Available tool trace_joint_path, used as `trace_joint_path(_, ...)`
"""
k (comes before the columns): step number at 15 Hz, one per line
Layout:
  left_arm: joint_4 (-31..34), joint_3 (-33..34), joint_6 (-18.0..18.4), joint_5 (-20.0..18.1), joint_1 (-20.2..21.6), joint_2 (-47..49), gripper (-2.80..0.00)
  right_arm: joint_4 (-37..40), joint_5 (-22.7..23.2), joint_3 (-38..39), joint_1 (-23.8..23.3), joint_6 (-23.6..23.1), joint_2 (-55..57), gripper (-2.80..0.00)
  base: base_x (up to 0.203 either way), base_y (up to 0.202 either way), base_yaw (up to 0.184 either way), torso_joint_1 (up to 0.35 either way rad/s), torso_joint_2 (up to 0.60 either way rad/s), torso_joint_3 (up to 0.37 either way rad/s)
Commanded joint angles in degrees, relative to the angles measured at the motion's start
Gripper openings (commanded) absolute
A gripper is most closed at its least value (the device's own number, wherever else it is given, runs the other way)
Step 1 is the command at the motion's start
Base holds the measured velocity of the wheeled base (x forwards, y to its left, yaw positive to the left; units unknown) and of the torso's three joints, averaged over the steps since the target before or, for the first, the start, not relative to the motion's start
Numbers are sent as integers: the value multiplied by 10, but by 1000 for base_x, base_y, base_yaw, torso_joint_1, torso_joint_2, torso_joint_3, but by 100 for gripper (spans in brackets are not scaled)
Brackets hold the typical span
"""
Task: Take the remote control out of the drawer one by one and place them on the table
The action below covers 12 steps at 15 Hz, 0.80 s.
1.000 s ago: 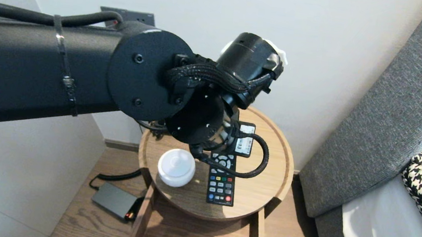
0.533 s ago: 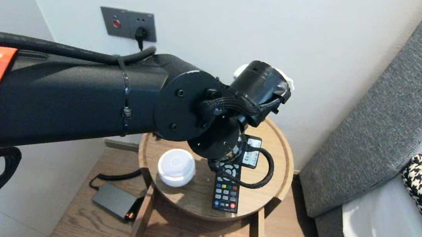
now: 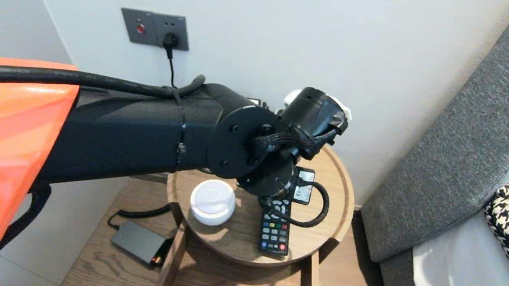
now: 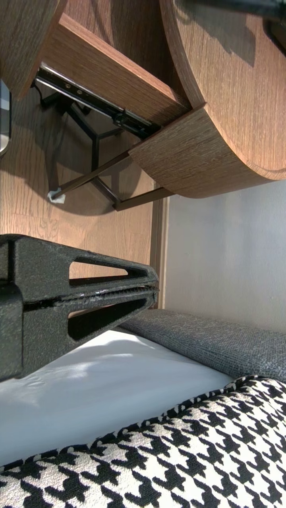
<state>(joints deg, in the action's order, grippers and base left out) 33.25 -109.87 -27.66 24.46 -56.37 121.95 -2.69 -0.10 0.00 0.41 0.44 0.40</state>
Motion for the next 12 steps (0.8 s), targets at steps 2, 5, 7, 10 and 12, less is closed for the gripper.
trace_joint_path(2,-3,0,-2,2,2,15,-280,0,0,14,0,0,0,-280,0,0,0,0,0,0)
trace_joint_path(5,-12,0,-2,3,7,24,-280,0,0,14,0,0,0,-280,0,0,0,0,0,0)
trace_joint_path(7,-14,0,-2,5,10,30,-280,0,0,14,0,0,0,-280,0,0,0,0,0,0)
trace_joint_path(10,-25,0,0,6,13,40,-280,0,0,14,0,0,0,-280,0,0,0,0,0,0)
trace_joint_path(12,-26,1,-2,6,14,45,-280,0,0,14,0,0,0,-280,0,0,0,0,0,0)
